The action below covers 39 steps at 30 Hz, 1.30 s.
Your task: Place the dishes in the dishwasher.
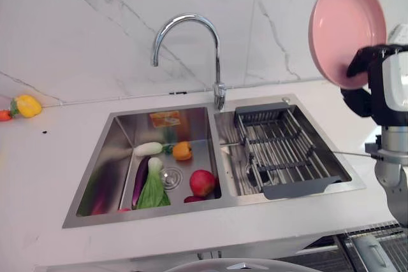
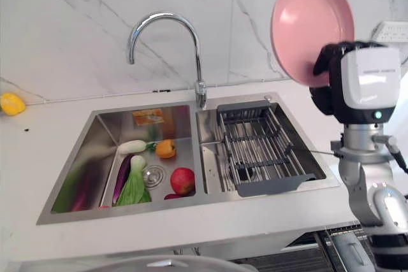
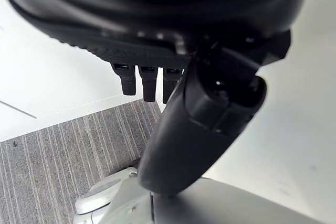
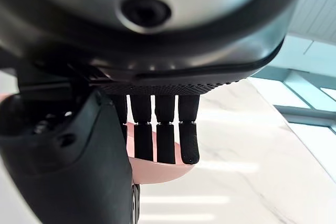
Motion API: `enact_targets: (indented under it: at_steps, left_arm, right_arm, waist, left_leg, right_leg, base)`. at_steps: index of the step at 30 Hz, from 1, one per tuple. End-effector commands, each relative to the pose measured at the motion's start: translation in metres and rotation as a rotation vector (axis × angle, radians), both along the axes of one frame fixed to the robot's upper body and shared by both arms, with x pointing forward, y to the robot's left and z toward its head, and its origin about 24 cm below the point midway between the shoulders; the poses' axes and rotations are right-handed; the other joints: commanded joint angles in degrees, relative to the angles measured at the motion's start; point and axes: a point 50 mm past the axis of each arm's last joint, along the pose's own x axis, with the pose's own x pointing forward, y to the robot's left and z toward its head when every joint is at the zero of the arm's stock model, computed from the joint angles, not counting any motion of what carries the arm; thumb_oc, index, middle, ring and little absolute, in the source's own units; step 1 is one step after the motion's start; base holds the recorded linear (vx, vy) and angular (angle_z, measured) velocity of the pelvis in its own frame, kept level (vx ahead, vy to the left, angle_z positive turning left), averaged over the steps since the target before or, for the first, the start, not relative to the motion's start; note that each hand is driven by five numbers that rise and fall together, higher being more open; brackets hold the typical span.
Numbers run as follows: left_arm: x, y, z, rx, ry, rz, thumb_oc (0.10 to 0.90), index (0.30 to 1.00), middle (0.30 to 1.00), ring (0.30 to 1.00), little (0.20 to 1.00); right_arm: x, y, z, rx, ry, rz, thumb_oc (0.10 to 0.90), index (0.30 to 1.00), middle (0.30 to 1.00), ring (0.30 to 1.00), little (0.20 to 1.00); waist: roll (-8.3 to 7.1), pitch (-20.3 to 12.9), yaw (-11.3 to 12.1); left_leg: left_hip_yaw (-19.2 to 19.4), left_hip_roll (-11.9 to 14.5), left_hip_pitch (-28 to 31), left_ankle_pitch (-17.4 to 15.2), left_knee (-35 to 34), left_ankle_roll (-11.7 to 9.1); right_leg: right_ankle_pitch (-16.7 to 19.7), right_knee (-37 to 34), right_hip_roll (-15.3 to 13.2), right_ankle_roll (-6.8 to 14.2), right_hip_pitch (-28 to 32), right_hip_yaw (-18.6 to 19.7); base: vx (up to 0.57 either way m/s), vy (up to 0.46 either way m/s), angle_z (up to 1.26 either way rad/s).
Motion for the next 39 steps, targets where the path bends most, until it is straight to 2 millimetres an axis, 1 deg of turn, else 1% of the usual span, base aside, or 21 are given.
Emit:
enact_targets:
  at_steps: [1, 2, 4, 5, 6, 8, 9, 12, 14, 19, 21, 22, 24, 26, 27, 29, 30, 34, 35, 37, 39]
  left_arm:
    - [0.039, -0.01, 0.002, -0.042, -0.089, -0.065, 0.8, 0.9, 0.9, 0.9, 0.9]
    - [0.047, -0.012, 0.004, -0.053, -0.118, -0.064, 0.8, 0.9, 0.9, 0.9, 0.9]
    - [0.047, -0.012, 0.004, -0.053, -0.118, -0.064, 0.8, 0.9, 0.9, 0.9, 0.9]
    - [0.047, -0.016, 0.003, -0.071, -0.123, -0.067, 0.8, 0.9, 0.9, 0.9, 0.9]
    - [0.055, -0.022, 0.003, -0.086, -0.133, -0.064, 0.8, 0.9, 0.9, 0.9, 0.9]
    - [0.058, -0.019, 0.004, -0.08, -0.146, -0.042, 0.8, 0.9, 0.9, 0.9, 0.9]
    - [0.061, -0.014, 0.006, -0.067, -0.163, -0.037, 0.8, 0.9, 0.9, 0.9, 0.9]
    - [0.055, 0.004, 0.008, -0.014, -0.154, -0.001, 0.8, 0.9, 0.9, 0.9, 0.9]
    - [0.046, 0.014, 0.008, 0.01, -0.132, 0.044, 0.8, 0.9, 0.9, 0.9, 0.9]
    - [0.04, 0.023, 0.009, 0.034, -0.097, 0.059, 0.8, 0.9, 0.9, 0.9, 0.9]
    - [0.04, 0.024, 0.009, 0.035, -0.098, 0.058, 0.8, 0.9, 0.9, 0.9, 0.9]
    - [0.039, 0.026, 0.01, 0.035, -0.107, 0.082, 0.8, 0.9, 0.9, 0.9, 0.9]
    - [0.04, 0.028, 0.01, 0.038, -0.119, 0.107, 0.8, 0.9, 0.9, 0.9, 0.9]
    - [0.039, 0.03, 0.011, 0.04, -0.129, 0.143, 0.8, 0.9, 0.9, 0.9, 0.9]
    - [0.037, 0.029, 0.01, 0.035, -0.134, 0.184, 0.8, 0.9, 0.9, 0.9, 0.9]
    - [0.037, 0.026, 0.009, 0.025, -0.138, 0.196, 0.8, 0.9, 0.9, 0.9, 0.9]
    - [0.039, 0.019, 0.008, 0.003, -0.148, 0.206, 0.8, 0.9, 0.9, 0.9, 0.9]
    - [0.04, 0.01, 0.006, -0.024, -0.144, 0.191, 0.8, 0.9, 0.9, 0.9, 0.9]
    - [0.037, 0.004, 0.004, -0.038, -0.131, 0.171, 0.8, 0.9, 0.9, 0.9, 0.9]
    - [0.036, 0.002, 0.004, -0.045, -0.125, 0.161, 0.8, 0.9, 0.9, 0.9, 0.9]
    - [0.034, -0.005, 0.002, -0.068, -0.11, 0.126, 0.8, 0.9, 0.9, 0.9, 0.9]
  right_arm:
    - [0.0, -0.024, 0.035, 0.021, -0.127, -0.075, 0.4, 0.3, 0.3, 0.3, 0.3]
    - [0.002, -0.026, 0.035, 0.019, -0.127, -0.08, 0.4, 0.3, 0.3, 0.3, 0.3]
    - [0.002, -0.026, 0.035, 0.019, -0.127, -0.08, 0.4, 0.3, 0.3, 0.3, 0.3]
    - [0.006, -0.029, 0.031, -0.009, -0.087, -0.104, 0.4, 0.3, 0.3, 0.3, 0.3]
    - [0.003, -0.044, 0.018, 0.007, -0.015, -0.185, 0.4, 0.3, 0.3, 0.3, 0.3]
    - [0.005, -0.051, 0.014, -0.011, 0.011, -0.24, 0.4, 0.3, 0.3, 0.3, 0.3]
    - [0.008, -0.054, 0.007, -0.008, 0.04, -0.262, 0.4, 0.3, 0.3, 0.3, 0.3]
    - [0.015, -0.05, 0.003, -0.048, 0.078, -0.256, 0.4, 0.3, 0.3, 0.3, 0.3]
    - [0.017, -0.047, 0.002, -0.089, 0.096, -0.247, 0.4, 0.3, 0.3, 0.3, 0.3]
    - [0.014, -0.045, 0.004, -0.136, 0.13, -0.239, 0.4, 0.3, 0.3, 0.3, 0.3]
    - [0.014, -0.046, 0.004, -0.136, 0.13, -0.24, 0.4, 0.3, 0.3, 0.3, 0.3]
    - [0.01, -0.046, -0.001, -0.125, 0.16, -0.24, 0.4, 0.3, 0.3, 0.3, 0.3]
    - [0.013, -0.045, -0.003, -0.103, 0.164, -0.228, 0.4, 0.3, 0.3, 0.3, 0.3]
    - [0.019, -0.037, -0.008, -0.069, 0.176, -0.19, 0.4, 0.3, 0.3, 0.3, 0.3]
    - [0.022, -0.031, -0.009, -0.068, 0.189, -0.159, 0.4, 0.3, 0.3, 0.3, 0.3]
    - [0.022, -0.029, -0.009, -0.068, 0.193, -0.146, 0.4, 0.3, 0.3, 0.3, 0.3]
    - [0.023, -0.03, -0.009, -0.071, 0.202, -0.142, 0.4, 0.3, 0.3, 0.3, 0.3]
    - [0.025, -0.031, -0.007, -0.12, 0.23, -0.14, 0.4, 0.3, 0.3, 0.3, 0.3]
    - [0.025, -0.037, -0.005, -0.152, 0.241, -0.158, 0.4, 0.3, 0.3, 0.3, 0.3]
    - [0.024, -0.04, -0.006, -0.158, 0.249, -0.169, 0.4, 0.3, 0.3, 0.3, 0.3]
    - [0.024, -0.052, -0.013, -0.174, 0.308, -0.213, 0.4, 0.3, 0.3, 0.3, 0.3]
  waist:
    - [-2.91, 1.29, 0.19]
    - [-2.82, 2.49, 0.45]
    - [-2.82, 2.49, 0.45]
    - [-2.34, 2.7, 0.26]
    - [-3.27, 3.34, -1.66]
    - [-3.83, 4.22, -2.62]
    - [-4.01, 4.54, -1.22]
    - [-3.84, 4.86, 1.09]
    - [-3.36, 5.7, 2.07]
    - [-4.15, 5.9, 2.82]
    - [-4.29, 5.74, 2.88]
    - [-5.76, 4.54, 4.01]
    - [-6.46, 4.02, 4.64]
    - [-7.51, 3.2, 6.19]
    - [-7.47, 2.42, 6.61]
    - [-6.99, 2.17, 6.49]
    - [-5.95, 2.14, 6.35]
    - [-4.23, 2.6, 5.73]
    - [-2.94, 2.7, 5.33]
    - [-2.43, 2.66, 5.11]
    - [-0.96, 2.32, 4.55]
  left_leg:
    - [-0.79, -0.35, -3.97, -8.7, 10.09, 2.03]
    - [-5.42, -1.65, -7.43, -9.46, 15.3, 1.58]
    - [-5.42, -1.65, -7.43, -9.46, 15.3, 1.58]
    - [-10.7, -3.43, -7.39, -12.11, 15.17, 2.4]
    - [-9.14, -4.9, -9.27, -12.42, 15.47, 3.3]
    - [-6.01, -5.59, -9.95, -12.89, 15.1, 4.57]
    - [-2.38, -5.32, -10.42, -13.2, 15.13, 5.11]
    - [4.09, -4.16, -10.57, -13.31, 15.66, 6.06]
    - [6.57, -2.54, -9.88, -13.22, 15.85, 6.26]
    - [5.96, -0.41, -13.06, -11.44, 18.37, 5.39]
    - [5.99, -0.57, -13.33, -11.09, 18.26, 5.44]
    - [5.21, 0.47, -14.7, -10.03, 19.02, 3.99]
    - [5.81, 1.35, -14.93, -9.55, 19.09, 3.16]
    - [6.94, 3.16, -14.82, -8.83, 18.73, 2.05]
    - [7.62, 5.3, -13.72, -6.74, 16.59, 0.74]
    - [7.71, 6.05, -13.21, -5.58, 15.2, 0.18]
    - [7.31, 6.83, -12.53, -3.06, 12.49, -0.97]
    - [6.3, 7.78, -12.31, 0.71, 8.94, -2.14]
    - [6.06, 8.08, -12.0, 2.92, 6.44, -2.72]
    - [6.02, 8.11, -11.88, 3.72, 5.32, -2.88]
    - [6.08, 7.86, -10.89, 4.79, 2.26, -2.89]
  right_leg:
    - [-9.27, 4.29, -5.21, 4.64, -0.9, 1.92]
    - [-9.54, 6.03, -5.17, 4.53, -3.0, 3.17]
    - [-9.54, 6.03, -5.17, 4.53, -3.0, 3.17]
    - [-9.81, 8.57, -4.83, 4.52, -6.09, 5.24]
    - [-7.38, 8.22, -6.17, 5.74, -8.67, 6.91]
    - [-3.91, 8.19, -7.07, 7.41, -12.23, 7.74]
    - [-3.51, 7.61, -7.43, 7.86, -13.98, 6.24]
    - [-3.77, 7.09, -10.15, 6.52, -13.75, -6.02]
    - [-4.77, 9.09, -11.56, 6.14, -12.34, -9.59]
    - [-4.95, 16.56, -14.46, 6.53, -8.38, -2.05]
    - [-4.67, 16.4, -14.59, 6.5, -8.64, -2.01]
    - [-4.31, 14.84, -15.19, 7.31, -4.53, -1.5]
    - [-5.85, 13.42, -14.87, 7.69, -3.31, -3.12]
    - [-7.79, 9.65, -13.69, 7.94, -2.02, -6.2]
    - [-9.47, 6.38, -11.22, 7.24, -0.49, -6.48]
    - [-9.83, 4.94, -10.01, 6.83, 0.23, -6.47]
    - [-10.63, 2.29, -7.89, 6.28, 2.04, -7.36]
    - [-11.65, 1.03, -5.88, 5.33, 3.07, -8.47]
    - [-12.26, 0.99, -5.16, 5.03, 3.35, -9.47]
    - [-12.45, 0.99, -4.92, 4.86, 3.47, -10.0]
    - [-12.77, 0.99, -4.54, 4.75, 4.02, -11.25]
  base:
    - [-0.15, 0.003, -0.14]
    - [-0.14, 0.013, -0.13]
    - [-0.05, 0.039, -0.22]
    - [-0.14, 0.26, -0.52]
    - [-0.19, 0.326, -0.68]
    - [-0.25, 0.229, -0.84]
    - [-0.26, 0.109, -1.48]
    - [-0.16, 0.044, -1.83]
    - [-0.12, -0.026, -1.85]
    - [-0.13, -0.141, -0.5]
    - [-0.05, -0.194, 0.05]
    - [-0.05, -0.32, -0.05]
    - [-0.07, -0.395, -0.02]
    - [-0.04, -0.493, -0.32]
    - [0.02, -0.395, -0.46]
    - [0.03, -0.308, -0.33]
    - [0.02, -0.249, -0.16]
    - [-0.02, -0.165, 0.06]
    - [-0.01, -0.086, 0.2]
    - [0.01, -0.024, 0.35]
    - [0.04, 0.003, 0.49]
